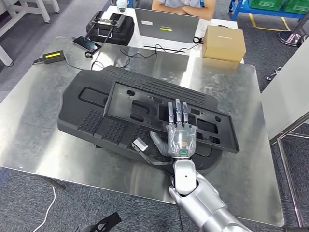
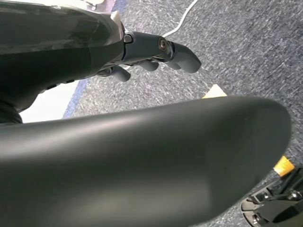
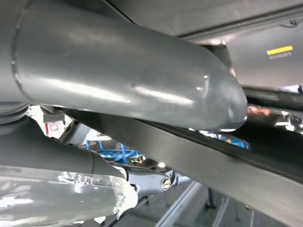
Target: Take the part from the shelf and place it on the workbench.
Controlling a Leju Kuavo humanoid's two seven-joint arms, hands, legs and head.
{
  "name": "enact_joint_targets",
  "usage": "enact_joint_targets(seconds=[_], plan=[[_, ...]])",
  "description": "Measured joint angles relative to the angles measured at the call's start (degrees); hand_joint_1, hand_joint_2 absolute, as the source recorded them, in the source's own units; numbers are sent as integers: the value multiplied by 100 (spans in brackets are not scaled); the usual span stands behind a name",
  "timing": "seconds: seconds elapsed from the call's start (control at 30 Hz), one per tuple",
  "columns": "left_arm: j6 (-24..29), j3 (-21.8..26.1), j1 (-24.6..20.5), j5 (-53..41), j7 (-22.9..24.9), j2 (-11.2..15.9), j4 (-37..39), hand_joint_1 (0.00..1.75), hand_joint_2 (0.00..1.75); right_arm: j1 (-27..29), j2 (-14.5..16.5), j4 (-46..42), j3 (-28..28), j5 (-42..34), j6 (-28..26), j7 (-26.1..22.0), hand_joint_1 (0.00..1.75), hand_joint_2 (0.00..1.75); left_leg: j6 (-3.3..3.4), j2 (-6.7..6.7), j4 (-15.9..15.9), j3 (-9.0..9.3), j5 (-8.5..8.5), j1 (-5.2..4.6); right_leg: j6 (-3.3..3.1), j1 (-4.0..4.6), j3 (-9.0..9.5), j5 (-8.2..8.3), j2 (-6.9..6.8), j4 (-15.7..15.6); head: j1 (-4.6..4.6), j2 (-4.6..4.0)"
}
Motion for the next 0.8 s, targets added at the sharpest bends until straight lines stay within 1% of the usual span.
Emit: enact_joint_targets(seconds=[0.03,0.07,0.1,0.13,0.17,0.2,0.23,0.27,0.3,0.37,0.4,0.43,0.47,0.5,0.53,0.57,0.6,0.63,0.67,0.7,0.73,0.77,0.8], plan=[[0,1,1,0,0,-1,0,0,0,8,-43,-49,46,0,0,28,0,0,6,-2,1,2,-4,-1,9,-2,-163,-75,0,295,-1,0],[0,2,0,-1,0,-1,0,0,0,16,-78,-89,86,0,0,59,0,0,12,-9,2,6,-9,-3,7,-2,-244,-41,0,407,-1,-1],[0,3,-3,-1,-1,-2,0,0,0,19,-106,-126,116,0,0,82,0,0,13,-19,2,15,-15,-7,-9,0,-218,104,1,288,0,-1],[0,4,-11,-1,-1,-5,0,0,0,16,-126,-165,136,0,0,95,0,0,13,-32,1,28,-22,-12,-40,4,-93,330,3,-39,0,0],[0,4,-22,-2,-3,-10,0,0,0,5,-140,-204,148,0,0,100,0,0,8,-44,-3,41,-30,-16,-84,15,77,536,8,-436,0,0],[1,5,-36,-2,-5,-18,0,0,0,-11,-150,-238,157,0,0,105,0,0,-2,-55,-7,47,-35,-24,-127,29,225,686,12,-777,-4,0],[3,7,-52,-2,-9,-25,-1,0,0,-32,-162,-260,171,0,0,115,0,0,-18,-61,-12,48,-38,-26,-164,45,323,757,15,-1002,-4,0],[3,9,-66,-2,-14,-32,-1,0,0,-53,-174,-271,190,-2,0,129,0,0,-40,-64,-21,44,-37,-26,-196,61,361,751,16,-1092,-7,0],[4,10,-78,-3,-17,-39,-1,0,0,-71,-185,-278,213,-2,0,143,0,0,-70,-65,-35,44,-32,-28,-217,70,367,741,16,-1118,-9,0],[5,11,-99,-4,-22,-49,-1,0,0,-94,-197,-306,255,-2,0,155,0,0,-129,-60,-42,55,-63,-27,-268,42,415,756,8,-1216,-12,0],[7,13,-115,-4,-23,-51,-1,0,0,-109,-197,-320,271,0,0,155,0,0,-149,-57,42,25,-135,-31,-288,24,445,775,1,-1268,-14,-1],[9,14,-131,-4,-24,-51,-2,0,0,-126,-197,-331,286,1,1,154,0,0,-160,-54,242,-60,-263,-33,-304,8,474,791,-8,-1312,-17,-1],[11,15,-143,-3,-25,-51,-1,0,0,-142,-199,-333,302,1,1,154,0,0,-167,-52,566,-210,-430,-36,-311,13,485,794,-13,-1324,-17,-1],[12,17,-149,-2,-26,-51,-1,0,0,-152,-201,-333,321,1,2,154,0,0,-176,-52,952,-397,-600,-37,-317,15,487,792,-16,-1322,-19,-1],[13,21,-149,-1,-26,-51,-1,0,0,-155,-203,-330,345,0,2,149,0,0,-188,-52,1276,-559,-704,-37,-319,18,487,789,-16,-1317,-19,-1],[13,26,-148,1,-26,-51,-1,0,0,-156,-205,-322,366,0,2,125,0,0,-197,-52,1437,-649,-708,-35,-319,20,488,785,-13,-1310,-19,0],[13,31,-153,2,-27,-51,-1,0,0,-158,-205,-310,382,-4,2,80,0,0,-204,-50,1370,-631,-596,-32,-315,19,490,775,-8,-1299,-20,0],[13,35,-165,1,-29,-51,-2,0,0,-164,-203,-289,392,-10,2,3,0,0,-207,-45,1095,-515,-398,-27,-304,14,493,758,-4,-1277,-20,0],[10,37,-181,-2,-34,-51,-2,0,0,-173,-196,-256,389,-15,7,-99,0,0,-209,-36,722,-350,-200,-21,-284,11,492,731,-1,-1244,-20,0],[-1,38,-197,-6,-39,-52,-2,0,0,-188,-178,-199,381,-30,20,-208,0,0,-204,-30,383,-202,-63,-18,-256,23,474,700,3,-1192,-22,-1],[-13,39,-210,-10,-44,-54,-2,0,0,-207,-151,-115,372,-49,32,-327,0,0,-188,-28,162,-106,8,-19,-229,34,451,679,6,-1150,-21,-1],[-30,40,-217,-14,-46,-56,-2,0,0,-228,-119,-3,358,-61,42,-449,0,0,-166,-29,67,-70,10,-27,-205,47,427,667,8,-1120,-23,-1],[-40,40,-221,-16,-47,-57,-2,0,0,-240,-98,58,353,-74,49,-507,0,0,-150,-34,54,-70,-4,-32,-194,60,408,664,10,-1101,-24,-1]])
